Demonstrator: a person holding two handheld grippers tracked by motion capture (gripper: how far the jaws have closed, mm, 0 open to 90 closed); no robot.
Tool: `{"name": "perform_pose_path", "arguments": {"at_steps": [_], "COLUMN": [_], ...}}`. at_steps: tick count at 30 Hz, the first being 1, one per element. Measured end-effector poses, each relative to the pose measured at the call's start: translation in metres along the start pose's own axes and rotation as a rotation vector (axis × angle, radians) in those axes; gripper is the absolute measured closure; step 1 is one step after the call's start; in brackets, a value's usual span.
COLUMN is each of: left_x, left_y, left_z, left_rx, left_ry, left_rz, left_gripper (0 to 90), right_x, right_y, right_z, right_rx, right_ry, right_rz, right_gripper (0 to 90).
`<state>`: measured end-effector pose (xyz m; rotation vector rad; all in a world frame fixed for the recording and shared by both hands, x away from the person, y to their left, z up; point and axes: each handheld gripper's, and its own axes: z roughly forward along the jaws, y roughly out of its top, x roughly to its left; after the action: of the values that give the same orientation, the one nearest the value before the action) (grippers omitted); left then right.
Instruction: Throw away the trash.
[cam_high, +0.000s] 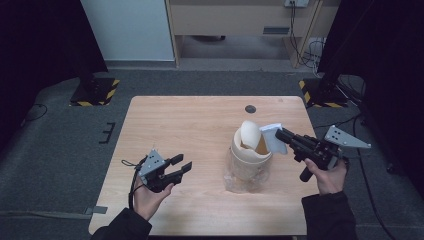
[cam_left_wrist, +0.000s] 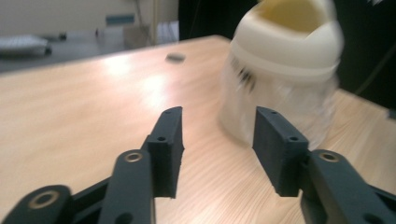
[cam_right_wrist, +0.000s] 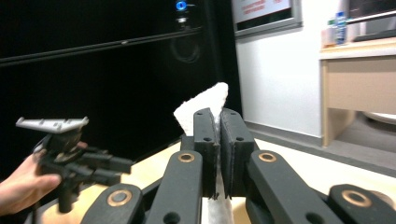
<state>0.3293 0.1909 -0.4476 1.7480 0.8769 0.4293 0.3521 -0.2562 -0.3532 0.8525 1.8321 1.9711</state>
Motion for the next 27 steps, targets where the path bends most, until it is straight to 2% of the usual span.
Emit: {"name": "perform_pose_path", "arguments": {"at_steps": [3, 4, 7, 8, 10, 14, 20, 27], "left_x": [0.008, 0.011, 0.021, 0.024, 0.03, 0.038, 0.039, 0.039], "left_y": [-0.008, -0.011, -0.02, -0.023, -0.028, -0.033, -0.034, -0.034], "left_z": [0.003, 0.005, 0.01, 0.012, 0.016, 0.022, 0.024, 0.025], "left_rx": [0.039, 0.053, 0.11, 0.132, 0.163, 0.215, 0.223, 0.221], "left_ry": [0.03, 0.044, 0.078, 0.092, 0.108, 0.136, 0.132, 0.13], "left_rz": [-0.007, -0.01, -0.011, -0.016, -0.028, -0.043, -0.049, -0.052], "left_gripper": [47.9, 45.9, 42.8, 40.3, 39.7, 32.8, 30.7, 30.1], "right_x": [-0.006, -0.008, -0.011, -0.014, -0.015, -0.021, -0.024, -0.025], "right_y": [-0.006, -0.01, -0.014, -0.017, -0.018, -0.026, -0.032, -0.041], "right_z": [0.003, 0.006, 0.009, 0.011, 0.011, 0.014, 0.016, 0.021], "right_rx": [-0.01, -0.01, -0.01, -0.018, -0.019, -0.044, -0.052, -0.044], "right_ry": [-0.039, -0.066, -0.09, -0.12, -0.13, -0.194, -0.218, -0.216], "right_rz": [0.005, -0.001, -0.005, -0.002, -0.001, 0.005, 0.017, 0.042], "right_gripper": [86.1, 86.1, 86.2, 86.2, 86.2, 86.3, 86.2, 86.2]}}
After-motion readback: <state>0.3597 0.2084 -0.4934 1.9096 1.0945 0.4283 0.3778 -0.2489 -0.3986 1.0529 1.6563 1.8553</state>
